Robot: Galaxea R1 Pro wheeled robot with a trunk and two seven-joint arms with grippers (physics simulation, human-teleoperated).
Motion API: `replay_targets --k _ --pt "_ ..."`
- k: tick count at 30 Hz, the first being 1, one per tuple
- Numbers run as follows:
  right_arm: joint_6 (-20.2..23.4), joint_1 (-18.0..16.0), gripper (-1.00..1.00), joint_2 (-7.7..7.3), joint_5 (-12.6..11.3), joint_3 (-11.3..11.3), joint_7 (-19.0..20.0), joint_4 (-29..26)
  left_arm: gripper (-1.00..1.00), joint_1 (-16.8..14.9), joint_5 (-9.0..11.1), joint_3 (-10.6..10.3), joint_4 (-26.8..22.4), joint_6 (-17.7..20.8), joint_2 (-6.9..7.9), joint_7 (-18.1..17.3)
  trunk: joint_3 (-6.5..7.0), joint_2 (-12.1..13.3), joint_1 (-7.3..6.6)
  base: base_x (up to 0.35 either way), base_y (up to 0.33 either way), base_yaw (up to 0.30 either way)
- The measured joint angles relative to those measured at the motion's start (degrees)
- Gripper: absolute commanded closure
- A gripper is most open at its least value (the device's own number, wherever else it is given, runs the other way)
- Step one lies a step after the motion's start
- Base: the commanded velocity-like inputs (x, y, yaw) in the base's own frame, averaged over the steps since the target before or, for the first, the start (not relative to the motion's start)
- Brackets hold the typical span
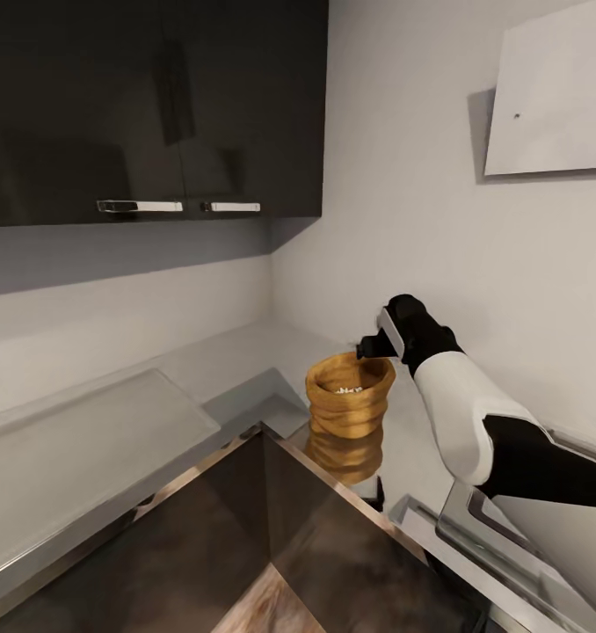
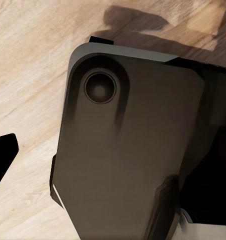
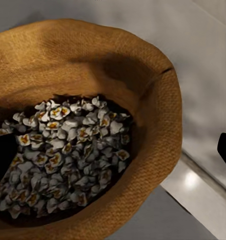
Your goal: In the kitchen, take the popcorn bag from the countertop, put it into the microwave, and heat it until the popcorn is cooked so the cooked popcorn ends up inside the bag.
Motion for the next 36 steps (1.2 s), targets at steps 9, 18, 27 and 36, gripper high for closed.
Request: replay_targets --k 9,18,27,36 --pt "0.0 0.0 -1.0 -2.21 -0.2 0.0 -0.1 1.3 -1.0 0.0 0.0 0.0 0.0 0.0 0.0 0.0 0.0 0.0 0.0 0.0 0.0 0.0" --pt "0.0 0.0 -1.0 -2.11 -0.2 -2.5 0.1 1.6 -1.0 0.0 0.0 0.0 0.0 0.0 -0.02 0.0 0.0 0.0 0.0 0.0 0.0 0.0" --pt "0.0 0.0 -1.0 -2.18 0.0 -3.6 0.0 1.3 -1.0 0.0 0.0 0.0 0.0 0.0 0.0 -0.1 0.0 0.0 -0.01 0.084 0.0 0.0" --pt "0.0 0.0 -1.0 -2.01 -0.2 -3.5 -0.1 2.2 -1.0 0.0 0.0 0.0 0.0 0.1 0.0 -0.1 0.0 0.0 0.0 0.006 0.0 0.0"
